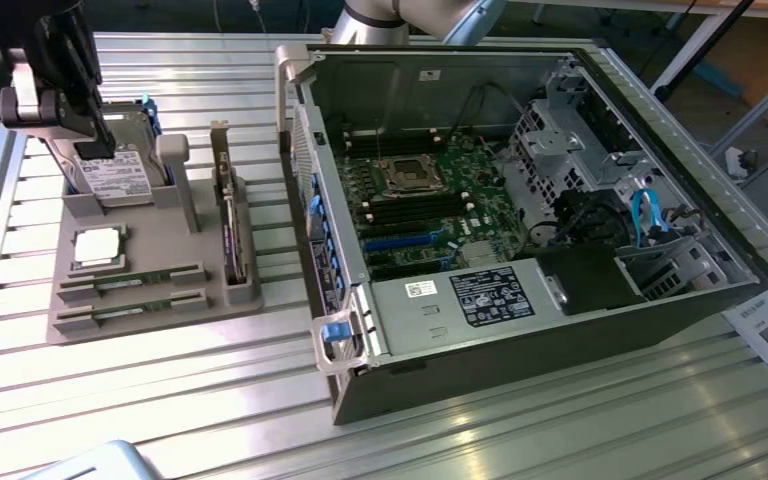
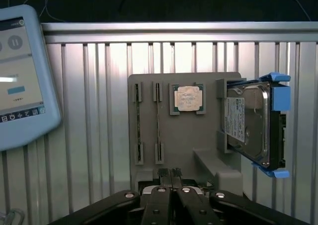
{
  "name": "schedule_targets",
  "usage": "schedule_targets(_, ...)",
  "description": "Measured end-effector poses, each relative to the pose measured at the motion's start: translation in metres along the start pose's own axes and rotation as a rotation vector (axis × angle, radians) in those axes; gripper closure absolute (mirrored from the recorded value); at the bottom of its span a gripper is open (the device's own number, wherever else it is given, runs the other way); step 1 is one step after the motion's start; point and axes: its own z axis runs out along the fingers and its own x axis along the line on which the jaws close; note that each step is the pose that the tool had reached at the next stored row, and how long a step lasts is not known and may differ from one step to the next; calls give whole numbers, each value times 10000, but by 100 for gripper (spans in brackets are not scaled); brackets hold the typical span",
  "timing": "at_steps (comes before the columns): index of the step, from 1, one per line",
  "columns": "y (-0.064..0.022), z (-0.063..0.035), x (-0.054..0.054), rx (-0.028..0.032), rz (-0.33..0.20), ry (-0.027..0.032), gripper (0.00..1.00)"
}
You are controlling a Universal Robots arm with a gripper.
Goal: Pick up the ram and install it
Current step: 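Pick up the ram and move it above insertion slot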
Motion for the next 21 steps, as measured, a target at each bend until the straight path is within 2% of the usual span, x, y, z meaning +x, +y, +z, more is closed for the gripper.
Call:
schedule_targets(1,-6,0,0,-36,1,0,90)
schedule_targets(4,-36,0,-1,-214,7,1,90)
schedule_targets(5,-38,0,-1,-228,8,1,90)
schedule_targets(10,-37,0,-1,-229,7,1,90)
schedule_targets(16,82,25,2,-249,8,1,90)
schedule_targets(21,90,27,2,-258,7,1,90)
